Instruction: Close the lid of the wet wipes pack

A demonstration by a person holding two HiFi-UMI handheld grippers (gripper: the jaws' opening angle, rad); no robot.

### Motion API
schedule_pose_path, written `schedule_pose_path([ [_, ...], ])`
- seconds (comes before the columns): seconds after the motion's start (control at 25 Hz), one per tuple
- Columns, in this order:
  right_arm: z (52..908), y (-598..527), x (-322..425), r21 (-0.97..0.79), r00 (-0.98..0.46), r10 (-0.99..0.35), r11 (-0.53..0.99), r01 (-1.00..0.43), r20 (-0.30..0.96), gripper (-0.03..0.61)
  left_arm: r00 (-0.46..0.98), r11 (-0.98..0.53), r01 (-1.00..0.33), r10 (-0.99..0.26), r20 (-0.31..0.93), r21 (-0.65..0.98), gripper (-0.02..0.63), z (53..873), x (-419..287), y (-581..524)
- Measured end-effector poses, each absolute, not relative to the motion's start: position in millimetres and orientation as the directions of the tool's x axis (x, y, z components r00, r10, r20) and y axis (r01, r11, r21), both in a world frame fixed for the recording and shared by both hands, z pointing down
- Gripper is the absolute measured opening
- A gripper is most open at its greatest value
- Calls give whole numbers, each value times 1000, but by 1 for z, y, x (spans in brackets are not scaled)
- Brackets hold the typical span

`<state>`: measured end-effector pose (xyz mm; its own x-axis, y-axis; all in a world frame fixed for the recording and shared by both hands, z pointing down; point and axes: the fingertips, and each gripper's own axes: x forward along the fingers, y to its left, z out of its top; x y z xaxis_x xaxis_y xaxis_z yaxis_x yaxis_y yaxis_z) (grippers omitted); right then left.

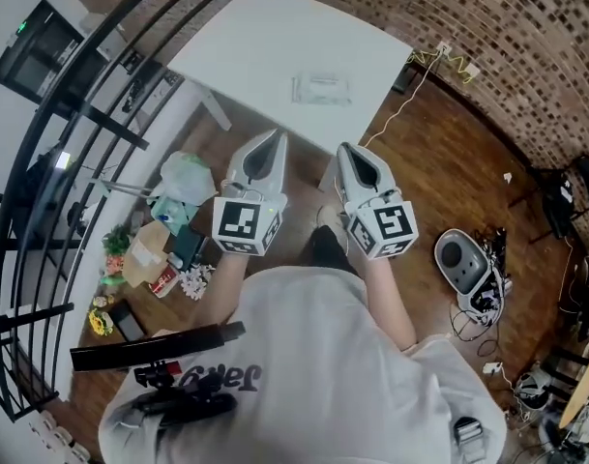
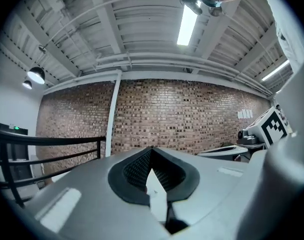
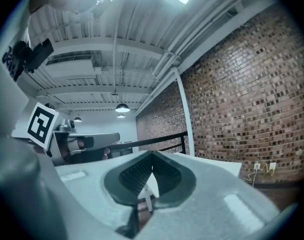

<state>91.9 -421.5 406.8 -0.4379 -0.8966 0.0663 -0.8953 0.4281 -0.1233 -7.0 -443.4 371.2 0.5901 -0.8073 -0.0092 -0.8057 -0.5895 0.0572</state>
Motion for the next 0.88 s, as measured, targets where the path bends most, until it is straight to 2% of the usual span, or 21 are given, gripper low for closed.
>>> schedule_pose_path([
  [0.24,383,-508,140,-68,-479,-878,477,-877,18,-11,527,-528,-847,-849,-33,67,17,358,23,-535],
  [0.44,405,-566,176,-113,-479,-875,470,-876,76,-11,506,-505,-861,-862,-2,53,17,372,47,-573],
  [0.88,438,-635,143,-124,-544,-825,531,-839,154,-11,505,-498,-862,-859,87,89,17,411,37,-652],
])
